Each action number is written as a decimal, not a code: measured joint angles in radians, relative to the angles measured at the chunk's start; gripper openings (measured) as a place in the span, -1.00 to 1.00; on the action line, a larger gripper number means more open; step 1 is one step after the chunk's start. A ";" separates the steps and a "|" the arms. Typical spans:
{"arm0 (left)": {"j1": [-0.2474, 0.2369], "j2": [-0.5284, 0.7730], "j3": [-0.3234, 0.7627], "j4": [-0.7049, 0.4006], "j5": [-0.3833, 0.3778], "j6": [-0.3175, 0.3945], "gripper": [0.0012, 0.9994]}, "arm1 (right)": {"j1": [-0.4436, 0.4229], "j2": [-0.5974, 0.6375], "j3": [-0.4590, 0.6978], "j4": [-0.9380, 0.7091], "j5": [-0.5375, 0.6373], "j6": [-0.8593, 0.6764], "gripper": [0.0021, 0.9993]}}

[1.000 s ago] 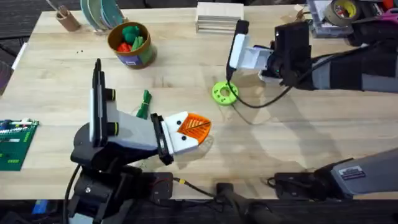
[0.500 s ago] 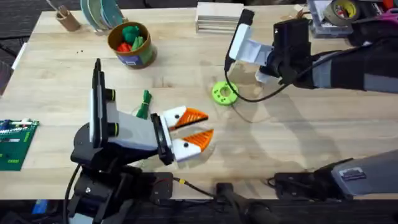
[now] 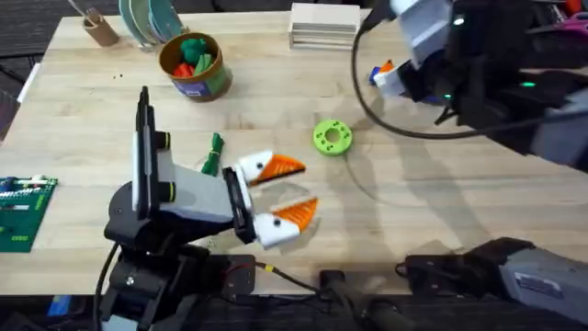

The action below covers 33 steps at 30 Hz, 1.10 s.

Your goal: Pick up the gripper from the table and insert it into the empty holder that is missing its gripper. Then pick up a screw, insert it into the mounting hole, and use the screwdriver to tighten it. Finally, clean up the table by picking up the vegetable and placing it into the bucket.

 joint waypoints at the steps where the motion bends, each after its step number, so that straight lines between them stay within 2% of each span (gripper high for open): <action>1: 0.000 0.000 0.000 0.000 0.000 0.000 0.48 | 0.000 -0.032 0.000 -0.024 -0.002 0.047 0.97; 2: 0.000 0.000 0.000 0.000 0.000 -0.001 0.80 | 0.000 -0.057 0.000 -0.047 -0.003 0.093 0.96; 3: 0.000 0.000 0.000 0.000 0.000 -0.004 0.93 | 0.000 -0.081 0.000 -0.071 -0.005 0.145 0.96; 4: 0.000 0.000 0.000 0.000 0.000 -0.004 0.97 | 0.000 -0.104 0.000 -0.100 -0.006 0.208 0.96; 10: 0.000 0.000 0.000 0.006 -0.039 -0.002 0.99 | 0.000 -0.154 0.000 -0.241 -0.010 0.527 0.97; 14: 0.000 0.000 0.003 0.003 -0.117 -0.054 0.99 | 0.000 -0.154 0.000 -0.311 -0.010 0.653 0.97; 17: 0.000 0.000 0.062 -0.131 -0.212 -0.092 0.99 | 0.000 -0.154 0.000 -0.339 -0.010 0.699 0.97; 19: 0.000 0.000 0.118 -0.280 -0.288 -0.103 0.99 | 0.000 -0.154 0.000 -0.349 -0.011 0.717 0.97; 23: 0.000 0.047 0.290 -0.508 -0.458 -0.086 0.99 | 0.000 -0.154 0.000 -0.353 -0.011 0.736 0.97; 29: 0.000 0.260 0.612 -0.734 -0.753 -0.058 0.99 | 0.000 -0.154 0.000 -0.355 -0.013 0.768 0.97; 33: 0.000 0.453 0.754 -0.859 -0.910 -0.019 0.98 | 0.000 -0.154 0.000 -0.361 -0.014 0.784 0.97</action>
